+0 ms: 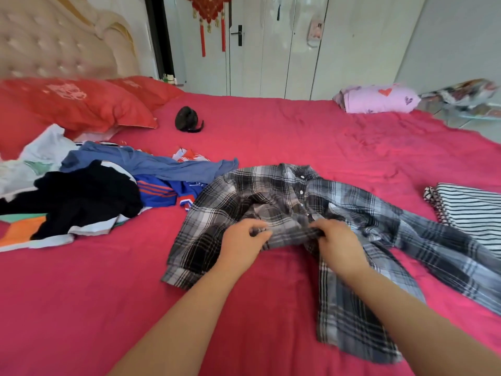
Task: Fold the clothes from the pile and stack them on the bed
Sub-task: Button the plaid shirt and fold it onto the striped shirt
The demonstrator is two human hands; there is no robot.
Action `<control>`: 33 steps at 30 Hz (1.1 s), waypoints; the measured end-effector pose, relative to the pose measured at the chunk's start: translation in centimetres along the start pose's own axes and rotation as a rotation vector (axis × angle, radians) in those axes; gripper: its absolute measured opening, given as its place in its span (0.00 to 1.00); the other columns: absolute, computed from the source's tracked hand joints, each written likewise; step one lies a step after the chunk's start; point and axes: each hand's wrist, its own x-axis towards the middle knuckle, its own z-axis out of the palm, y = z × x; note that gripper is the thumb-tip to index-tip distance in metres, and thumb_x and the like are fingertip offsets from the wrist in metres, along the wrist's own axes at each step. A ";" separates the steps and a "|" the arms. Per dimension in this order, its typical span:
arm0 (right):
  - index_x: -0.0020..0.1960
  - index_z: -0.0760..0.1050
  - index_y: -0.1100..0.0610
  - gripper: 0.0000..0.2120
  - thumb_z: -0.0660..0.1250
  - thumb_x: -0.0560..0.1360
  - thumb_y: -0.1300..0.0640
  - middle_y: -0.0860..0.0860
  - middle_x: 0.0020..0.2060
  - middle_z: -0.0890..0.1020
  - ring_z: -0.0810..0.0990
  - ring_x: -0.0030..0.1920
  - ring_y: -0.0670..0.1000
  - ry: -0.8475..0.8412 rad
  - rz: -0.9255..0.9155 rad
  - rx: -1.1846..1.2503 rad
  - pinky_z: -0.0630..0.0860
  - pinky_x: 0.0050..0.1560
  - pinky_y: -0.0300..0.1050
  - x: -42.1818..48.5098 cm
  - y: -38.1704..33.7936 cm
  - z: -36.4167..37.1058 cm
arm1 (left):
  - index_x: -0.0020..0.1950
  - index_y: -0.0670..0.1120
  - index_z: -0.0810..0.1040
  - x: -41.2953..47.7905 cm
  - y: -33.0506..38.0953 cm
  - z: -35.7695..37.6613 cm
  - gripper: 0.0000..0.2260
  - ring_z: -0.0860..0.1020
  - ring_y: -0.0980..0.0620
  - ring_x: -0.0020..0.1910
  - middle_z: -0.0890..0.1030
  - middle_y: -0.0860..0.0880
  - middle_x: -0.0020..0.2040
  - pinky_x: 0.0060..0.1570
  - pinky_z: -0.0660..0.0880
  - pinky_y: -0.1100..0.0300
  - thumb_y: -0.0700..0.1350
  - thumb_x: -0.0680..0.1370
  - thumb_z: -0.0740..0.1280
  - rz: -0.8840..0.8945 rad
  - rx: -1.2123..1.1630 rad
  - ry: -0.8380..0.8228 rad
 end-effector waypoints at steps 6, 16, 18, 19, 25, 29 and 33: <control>0.51 0.78 0.55 0.22 0.55 0.68 0.73 0.51 0.42 0.79 0.75 0.44 0.52 0.107 0.111 0.358 0.67 0.44 0.41 0.6 -1.2 -4.9 | 0.56 0.47 0.77 -0.4 1.0 -1.7 0.17 0.73 0.49 0.55 0.69 0.50 0.50 0.54 0.70 0.57 0.52 0.71 0.73 0.100 0.348 -0.063; 0.39 0.78 0.49 0.16 0.60 0.71 0.69 0.45 0.40 0.81 0.78 0.45 0.50 0.028 0.178 0.595 0.71 0.48 0.43 -1.2 -0.6 -5.1 | 0.76 0.51 0.51 0.4 0.5 0.7 0.38 0.66 0.43 0.67 0.59 0.45 0.72 0.59 0.71 0.48 0.47 0.73 0.71 0.120 0.533 -0.150; 0.37 0.79 0.49 0.15 0.62 0.71 0.68 0.45 0.39 0.81 0.78 0.44 0.49 -0.003 0.145 0.648 0.72 0.49 0.44 -1.3 -0.2 -4.9 | 0.76 0.54 0.48 1.4 0.7 1.1 0.41 0.63 0.42 0.69 0.54 0.44 0.75 0.62 0.69 0.47 0.49 0.73 0.71 0.117 0.567 -0.146; 0.37 0.79 0.50 0.15 0.63 0.71 0.68 0.45 0.38 0.81 0.78 0.43 0.49 -0.023 0.135 0.686 0.72 0.49 0.45 -1.2 0.1 -4.6 | 0.76 0.55 0.46 2.0 0.8 1.4 0.42 0.61 0.41 0.71 0.51 0.43 0.75 0.64 0.68 0.46 0.50 0.73 0.71 0.120 0.586 -0.142; 0.38 0.81 0.50 0.18 0.64 0.70 0.72 0.46 0.41 0.82 0.80 0.47 0.49 -0.150 0.055 0.744 0.73 0.56 0.46 -0.2 1.6 -4.3 | 0.66 0.52 0.72 6.0 1.6 2.7 0.18 0.59 0.46 0.72 0.61 0.47 0.73 0.65 0.62 0.51 0.49 0.76 0.66 0.320 0.694 -0.069; 0.42 0.79 0.44 0.26 0.60 0.66 0.76 0.46 0.49 0.80 0.78 0.50 0.41 -0.183 -0.100 0.259 0.68 0.52 0.30 0.0 2.3 -5.2 | 0.51 0.47 0.76 5.8 1.1 1.4 0.09 0.74 0.47 0.54 0.79 0.48 0.50 0.66 0.60 0.54 0.39 0.75 0.59 0.350 0.644 -0.110; 0.48 0.76 0.48 0.27 0.55 0.64 0.76 0.47 0.47 0.79 0.77 0.40 0.37 -0.081 0.016 0.234 0.67 0.39 0.26 -0.7 0.7 -5.6 | 0.56 0.45 0.75 4.1 1.2 -1.3 0.11 0.75 0.42 0.53 0.79 0.43 0.52 0.52 0.70 0.51 0.37 0.76 0.58 0.327 0.645 -0.256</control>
